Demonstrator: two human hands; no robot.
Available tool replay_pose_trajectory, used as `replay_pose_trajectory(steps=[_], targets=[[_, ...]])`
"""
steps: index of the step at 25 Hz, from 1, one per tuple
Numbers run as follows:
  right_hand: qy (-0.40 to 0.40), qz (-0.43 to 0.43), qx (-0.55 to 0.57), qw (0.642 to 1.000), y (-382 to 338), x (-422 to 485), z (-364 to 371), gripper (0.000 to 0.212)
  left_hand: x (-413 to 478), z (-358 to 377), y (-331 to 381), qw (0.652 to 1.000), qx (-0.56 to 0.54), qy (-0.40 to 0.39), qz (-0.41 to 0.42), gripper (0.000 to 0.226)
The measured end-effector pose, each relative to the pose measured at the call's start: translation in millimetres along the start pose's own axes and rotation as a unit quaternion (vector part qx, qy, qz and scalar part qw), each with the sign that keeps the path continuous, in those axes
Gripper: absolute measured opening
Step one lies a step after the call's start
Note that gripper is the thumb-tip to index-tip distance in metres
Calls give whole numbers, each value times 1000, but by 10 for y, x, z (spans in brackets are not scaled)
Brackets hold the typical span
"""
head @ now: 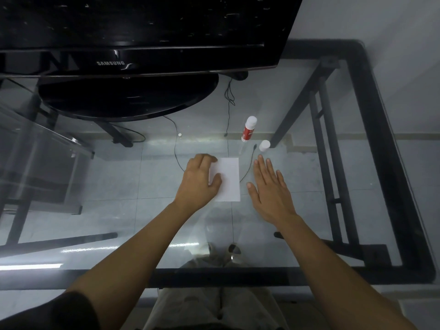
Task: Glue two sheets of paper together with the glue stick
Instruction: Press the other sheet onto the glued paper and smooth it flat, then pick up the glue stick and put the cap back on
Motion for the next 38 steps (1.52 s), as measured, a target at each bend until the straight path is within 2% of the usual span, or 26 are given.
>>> replay_pose_trajectory(steps=[2,8,16,18,20,23,26,33,34,36,38], targets=[[-12,4,-6,1000,46,-33,17,59,210,11,102,1000,-18,12,-16,41],[-10,-4,-37,999,55,-28,63,60,915,214,364,998,-57,-17,-24,55],[-8,-15,-44,999,75,-26,73,61,904,197,414,990,-139,-10,-31,31],[-2,-7,-14,1000,65,-15,37,60,762,104,414,984,-174,-9,-34,29],[45,19,51,997,32,18,-79,56,593,5,377,971,-230,-11,-63,31],[143,83,218,962,-38,89,-359,43,362,-75,308,926,-353,-17,-133,24],[130,110,380,909,-171,205,-601,38,258,-120,285,894,-415,-7,-166,8],[104,128,476,864,-398,360,-805,37,234,-170,369,899,-421,-18,-120,6],[107,139,490,854,-404,363,-820,36,230,-185,374,906,-409,-22,-107,3],[121,161,512,835,-403,368,-851,28,204,-221,361,934,-348,-13,-80,16],[125,172,532,820,-422,379,-884,22,184,-256,342,940,-331,2,-81,18]])
Point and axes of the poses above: each hand's wrist, its own x-axis towards the middle knuckle, its own z-axis out of the palm, y = z × x, the point moved 4 cm from there along x, towards the middle knuckle, and after that the axes turned 5 degrees about y, right-handed, at the moved point
